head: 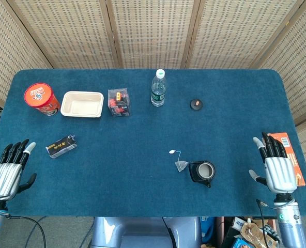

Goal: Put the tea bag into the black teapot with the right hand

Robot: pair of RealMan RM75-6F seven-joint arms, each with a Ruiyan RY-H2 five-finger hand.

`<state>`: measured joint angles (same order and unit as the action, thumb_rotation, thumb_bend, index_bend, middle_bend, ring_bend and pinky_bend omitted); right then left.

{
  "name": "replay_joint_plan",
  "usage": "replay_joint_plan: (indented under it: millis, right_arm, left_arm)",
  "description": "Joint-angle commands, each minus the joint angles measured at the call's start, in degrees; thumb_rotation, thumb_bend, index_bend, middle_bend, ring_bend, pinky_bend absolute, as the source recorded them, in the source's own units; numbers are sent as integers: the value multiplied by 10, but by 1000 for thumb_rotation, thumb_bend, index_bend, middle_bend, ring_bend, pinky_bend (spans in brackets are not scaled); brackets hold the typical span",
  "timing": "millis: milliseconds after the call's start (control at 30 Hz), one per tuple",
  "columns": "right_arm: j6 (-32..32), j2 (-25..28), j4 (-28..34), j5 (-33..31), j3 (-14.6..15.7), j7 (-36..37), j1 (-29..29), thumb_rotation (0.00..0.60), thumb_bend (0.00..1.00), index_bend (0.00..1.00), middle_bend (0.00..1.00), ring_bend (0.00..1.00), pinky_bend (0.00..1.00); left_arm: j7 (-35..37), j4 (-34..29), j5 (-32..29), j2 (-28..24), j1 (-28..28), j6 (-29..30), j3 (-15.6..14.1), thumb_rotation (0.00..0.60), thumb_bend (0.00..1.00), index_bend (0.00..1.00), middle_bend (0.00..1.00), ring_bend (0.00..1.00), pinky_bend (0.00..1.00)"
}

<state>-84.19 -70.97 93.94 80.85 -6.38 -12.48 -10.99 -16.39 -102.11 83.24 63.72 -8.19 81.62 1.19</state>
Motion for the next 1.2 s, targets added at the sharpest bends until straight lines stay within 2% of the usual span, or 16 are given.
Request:
replay_joint_plan:
  millis: [33, 833, 1200]
  right_arm:
    - [1, 0, 0, 0, 0, 0, 0, 600, 306, 99, 45, 0, 142]
    - [-4, 6, 5, 10, -3, 5, 7, 600, 307, 99, 49, 0, 143]
    - [3, 9, 11, 14, -7, 1, 1, 600, 307, 99, 89, 4, 143]
  left_arm:
    - [0, 0, 0, 0, 0, 0, 0, 600, 374, 0, 0, 0, 0]
    - [1, -3, 6, -3, 3, 4, 0, 600, 373, 0, 0, 0, 0]
    - [5, 0, 4, -3, 4, 3, 0, 600, 373, 0, 0, 0, 0]
